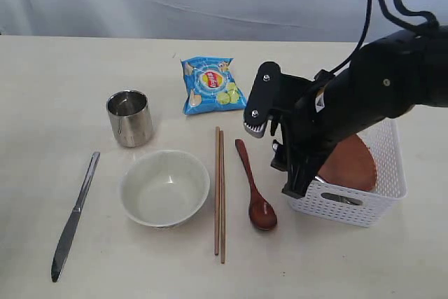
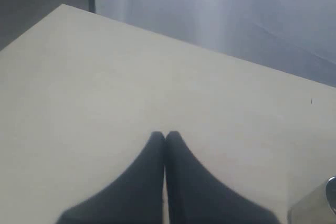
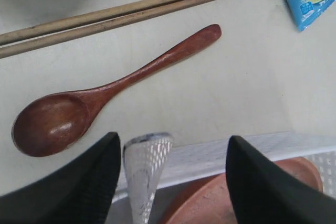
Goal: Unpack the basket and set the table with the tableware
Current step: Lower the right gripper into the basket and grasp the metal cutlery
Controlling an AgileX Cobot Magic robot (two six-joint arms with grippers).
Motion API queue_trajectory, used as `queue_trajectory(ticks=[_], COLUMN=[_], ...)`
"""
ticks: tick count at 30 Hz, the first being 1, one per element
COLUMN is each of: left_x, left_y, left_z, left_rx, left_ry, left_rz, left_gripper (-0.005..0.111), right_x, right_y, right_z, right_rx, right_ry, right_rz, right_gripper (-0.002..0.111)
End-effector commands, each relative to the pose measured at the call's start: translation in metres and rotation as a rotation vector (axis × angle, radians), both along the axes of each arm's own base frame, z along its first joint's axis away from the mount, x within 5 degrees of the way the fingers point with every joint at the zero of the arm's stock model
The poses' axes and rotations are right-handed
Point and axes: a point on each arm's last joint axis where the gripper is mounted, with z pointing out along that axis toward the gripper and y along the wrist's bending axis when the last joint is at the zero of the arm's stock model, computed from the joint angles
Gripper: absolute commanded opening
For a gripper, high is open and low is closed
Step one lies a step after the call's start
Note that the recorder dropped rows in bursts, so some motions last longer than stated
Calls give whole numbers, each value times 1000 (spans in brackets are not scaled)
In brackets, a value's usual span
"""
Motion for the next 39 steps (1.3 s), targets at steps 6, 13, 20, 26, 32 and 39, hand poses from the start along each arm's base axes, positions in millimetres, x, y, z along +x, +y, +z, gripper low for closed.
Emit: queue_trajectory(ticks=[6,13,20,26,32,39], left_x=[-1,-1,-1,-1,-1,-1], left_y=[0,0,0,0,0,0], left_z=[1,1,1,1,1,1], left_rx=[5,5,5,4,4,4], left_ry=[-6,-6,-6,-9,-9,-9], left_rz=[-1,-1,-1,-5,-5,-5], left_gripper=[0,0,0,0,0,0], right_x=[4,4,6,5,-3,-10], right_y=[0,0,2,1,-4,-8], right_z=[-7,-7,2,29,54,73], right_rx=[4,4,19,73,128,205], right_ry=[3,3,-21,-96,-156,-186], right_rz=[-8,-8,-8,-15,-34,-99], right_gripper=[49,10,0,0,0,0])
